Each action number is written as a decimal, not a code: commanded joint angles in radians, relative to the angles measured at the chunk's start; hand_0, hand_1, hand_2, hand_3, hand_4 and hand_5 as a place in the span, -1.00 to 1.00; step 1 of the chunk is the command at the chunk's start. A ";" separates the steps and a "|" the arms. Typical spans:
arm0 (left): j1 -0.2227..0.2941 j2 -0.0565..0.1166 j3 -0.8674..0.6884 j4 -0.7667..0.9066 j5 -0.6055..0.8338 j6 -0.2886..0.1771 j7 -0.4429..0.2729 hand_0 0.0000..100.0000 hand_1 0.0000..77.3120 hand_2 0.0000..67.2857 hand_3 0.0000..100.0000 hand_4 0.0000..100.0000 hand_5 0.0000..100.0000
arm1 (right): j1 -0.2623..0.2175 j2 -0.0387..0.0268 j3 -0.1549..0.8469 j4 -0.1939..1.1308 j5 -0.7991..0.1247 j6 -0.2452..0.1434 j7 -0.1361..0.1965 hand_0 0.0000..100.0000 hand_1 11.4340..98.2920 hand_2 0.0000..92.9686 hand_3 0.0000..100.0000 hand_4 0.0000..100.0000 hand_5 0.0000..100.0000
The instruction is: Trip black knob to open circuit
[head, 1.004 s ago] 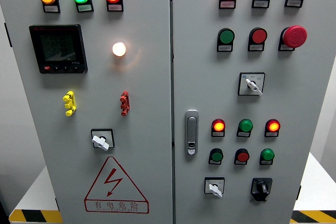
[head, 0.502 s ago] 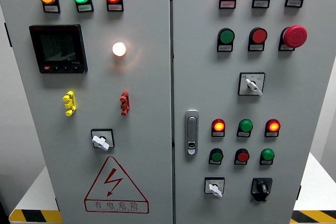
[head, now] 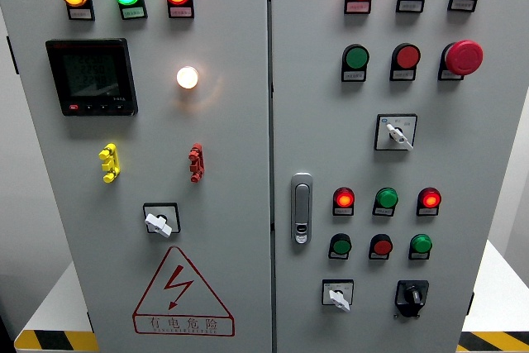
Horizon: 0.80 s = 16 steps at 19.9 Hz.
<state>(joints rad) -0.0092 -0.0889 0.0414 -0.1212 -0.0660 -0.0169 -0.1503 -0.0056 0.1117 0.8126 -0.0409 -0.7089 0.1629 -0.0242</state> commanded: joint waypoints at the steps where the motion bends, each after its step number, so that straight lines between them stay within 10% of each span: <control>1: 0.000 0.000 0.000 0.000 0.000 0.000 0.000 -1.00 -0.92 -0.62 -0.57 -0.87 -0.97 | 0.003 -0.0012 0.020 -0.010 -0.003 0.007 0.001 0.42 -0.42 -1.00 -0.95 -1.00 -0.86; 10: 0.000 0.000 0.000 0.000 0.000 0.000 0.000 -1.00 -0.92 -0.62 -0.57 -0.87 -0.97 | 0.024 0.0111 0.103 -0.080 -0.047 0.035 0.007 0.41 -0.41 -1.00 -0.94 -1.00 -0.85; 16: 0.000 0.000 0.000 0.000 0.000 0.000 0.000 -1.00 -0.92 -0.62 -0.57 -0.87 -0.97 | 0.021 0.0126 0.440 -0.042 -0.400 0.067 -0.003 0.41 -0.40 -1.00 -0.93 -1.00 -0.85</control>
<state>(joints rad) -0.0092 -0.0891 0.0414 -0.1212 -0.0660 -0.0169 -0.1502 0.0153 0.1241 1.1660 -0.0958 -1.0225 0.2130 -0.0265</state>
